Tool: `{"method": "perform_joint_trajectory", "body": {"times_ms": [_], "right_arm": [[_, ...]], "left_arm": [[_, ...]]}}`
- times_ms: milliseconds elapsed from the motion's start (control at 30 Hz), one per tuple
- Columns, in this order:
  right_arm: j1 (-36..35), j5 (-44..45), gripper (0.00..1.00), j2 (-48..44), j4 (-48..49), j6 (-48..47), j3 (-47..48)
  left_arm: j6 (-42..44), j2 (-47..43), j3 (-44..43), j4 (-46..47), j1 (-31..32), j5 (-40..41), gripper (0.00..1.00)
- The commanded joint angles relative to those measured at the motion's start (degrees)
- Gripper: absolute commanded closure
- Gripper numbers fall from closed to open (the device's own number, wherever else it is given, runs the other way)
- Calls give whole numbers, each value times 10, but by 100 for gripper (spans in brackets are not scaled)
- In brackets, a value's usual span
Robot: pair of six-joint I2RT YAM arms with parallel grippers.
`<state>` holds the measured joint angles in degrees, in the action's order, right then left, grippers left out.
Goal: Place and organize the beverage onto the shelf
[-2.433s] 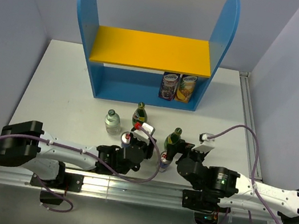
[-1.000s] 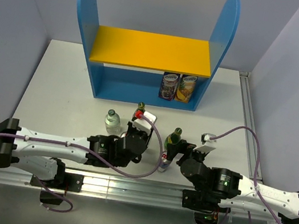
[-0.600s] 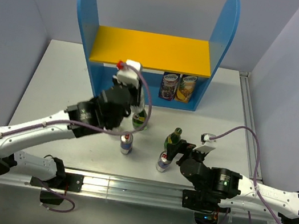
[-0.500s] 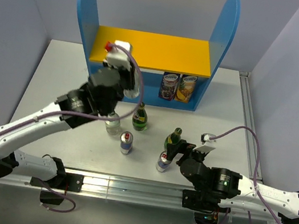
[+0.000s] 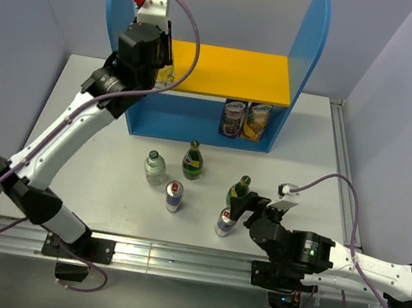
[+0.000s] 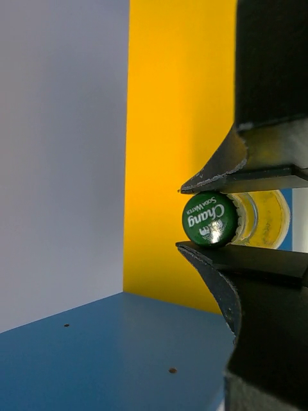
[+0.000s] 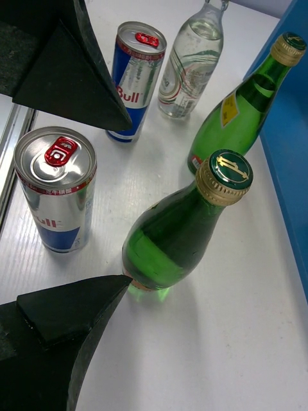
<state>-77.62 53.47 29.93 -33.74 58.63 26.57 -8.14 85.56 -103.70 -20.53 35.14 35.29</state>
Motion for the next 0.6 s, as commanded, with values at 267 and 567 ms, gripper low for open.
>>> {"method": "perform_joint_trajectory", "body": {"times_ms": [267, 567], "right_arm": [[1, 12, 0, -12, 17, 2, -10], [0, 13, 0, -4, 18, 0, -9]], "left_arm": [[12, 98, -170, 9, -90, -72, 100], [26, 131, -187, 18, -130, -81, 100]]}}
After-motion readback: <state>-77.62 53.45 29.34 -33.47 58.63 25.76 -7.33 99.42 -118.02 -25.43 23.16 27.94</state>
